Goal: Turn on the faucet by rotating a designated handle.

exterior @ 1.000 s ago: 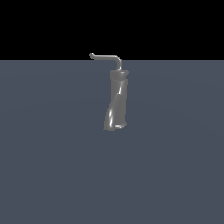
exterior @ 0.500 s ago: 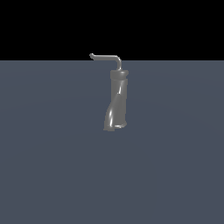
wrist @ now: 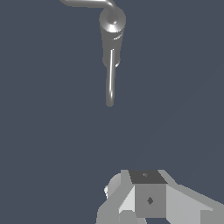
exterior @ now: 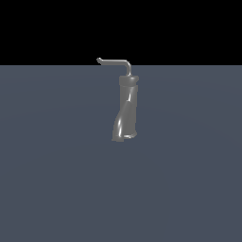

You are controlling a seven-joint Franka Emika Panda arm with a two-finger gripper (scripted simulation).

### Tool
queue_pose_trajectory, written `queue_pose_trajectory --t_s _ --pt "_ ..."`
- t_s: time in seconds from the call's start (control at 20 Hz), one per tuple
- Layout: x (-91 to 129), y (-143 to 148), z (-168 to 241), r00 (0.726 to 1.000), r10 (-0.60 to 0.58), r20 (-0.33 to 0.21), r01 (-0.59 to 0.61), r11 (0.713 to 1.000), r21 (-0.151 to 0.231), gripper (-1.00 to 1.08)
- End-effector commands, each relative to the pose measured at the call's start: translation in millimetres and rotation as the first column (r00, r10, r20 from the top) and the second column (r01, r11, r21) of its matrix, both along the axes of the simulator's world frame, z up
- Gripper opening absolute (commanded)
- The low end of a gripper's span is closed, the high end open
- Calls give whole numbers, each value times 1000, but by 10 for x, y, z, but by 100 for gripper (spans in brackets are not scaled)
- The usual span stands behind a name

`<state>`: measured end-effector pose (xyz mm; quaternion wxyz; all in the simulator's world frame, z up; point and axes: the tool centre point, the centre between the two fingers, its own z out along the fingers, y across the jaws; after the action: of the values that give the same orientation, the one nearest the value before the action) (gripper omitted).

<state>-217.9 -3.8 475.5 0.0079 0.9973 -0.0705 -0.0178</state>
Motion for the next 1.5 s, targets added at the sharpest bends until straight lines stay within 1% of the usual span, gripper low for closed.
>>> queue_pose_trajectory --t_s 0.0,0.15,0.35,0.5,0.7,0.85,1.05,1.25,1.45 --pt "114 13 -3 999 -50 0 50 999 9 -100" --pt "280 31 -13 993 -121 -1 121 992 20 -100" --pt "512 57 -41 975 -221 -6 221 975 34 -100" --pt "687 77 -72 955 -296 -11 296 954 41 -100" --pt "922 104 -127 919 -393 -19 394 918 48 -100" --pt "1097 124 -178 885 -464 -25 465 884 51 -100" --pt "1330 153 -260 832 -555 -32 556 830 51 -100" --pt "1561 184 -357 768 -639 -38 641 766 48 -100" --pt "1788 217 -469 696 -717 -42 718 694 43 -100"
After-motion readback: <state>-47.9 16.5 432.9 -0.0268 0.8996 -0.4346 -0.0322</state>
